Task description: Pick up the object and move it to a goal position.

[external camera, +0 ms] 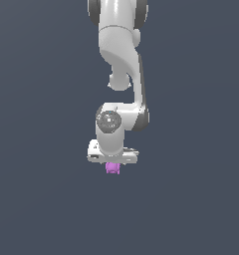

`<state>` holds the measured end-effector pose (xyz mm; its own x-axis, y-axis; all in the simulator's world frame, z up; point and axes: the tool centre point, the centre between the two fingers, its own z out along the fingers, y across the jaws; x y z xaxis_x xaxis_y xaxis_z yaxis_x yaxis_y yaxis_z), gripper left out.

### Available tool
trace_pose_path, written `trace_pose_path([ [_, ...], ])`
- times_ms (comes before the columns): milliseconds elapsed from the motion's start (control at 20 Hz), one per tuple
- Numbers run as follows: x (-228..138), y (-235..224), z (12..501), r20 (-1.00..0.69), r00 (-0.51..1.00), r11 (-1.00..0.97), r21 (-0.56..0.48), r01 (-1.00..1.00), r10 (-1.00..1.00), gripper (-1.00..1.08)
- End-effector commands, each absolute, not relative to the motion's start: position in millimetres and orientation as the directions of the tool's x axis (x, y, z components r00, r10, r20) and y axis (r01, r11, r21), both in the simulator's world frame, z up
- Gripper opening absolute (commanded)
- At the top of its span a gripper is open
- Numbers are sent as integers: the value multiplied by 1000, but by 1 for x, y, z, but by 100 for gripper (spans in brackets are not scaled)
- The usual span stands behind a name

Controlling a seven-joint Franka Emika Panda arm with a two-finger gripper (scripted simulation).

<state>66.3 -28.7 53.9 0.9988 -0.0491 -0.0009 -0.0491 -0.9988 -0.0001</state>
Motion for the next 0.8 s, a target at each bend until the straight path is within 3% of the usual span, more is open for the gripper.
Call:
trace_pose_path([
  [0, 66, -29, 44, 0, 999, -999, 0, -49, -49, 100],
  [250, 68, -29, 41, 0, 999, -999, 0, -49, -49, 100],
  [300, 68, -29, 41, 0, 999, -999, 0, -49, -49, -100],
  [750, 68, -29, 41, 0, 999, -999, 0, -49, -49, -100],
])
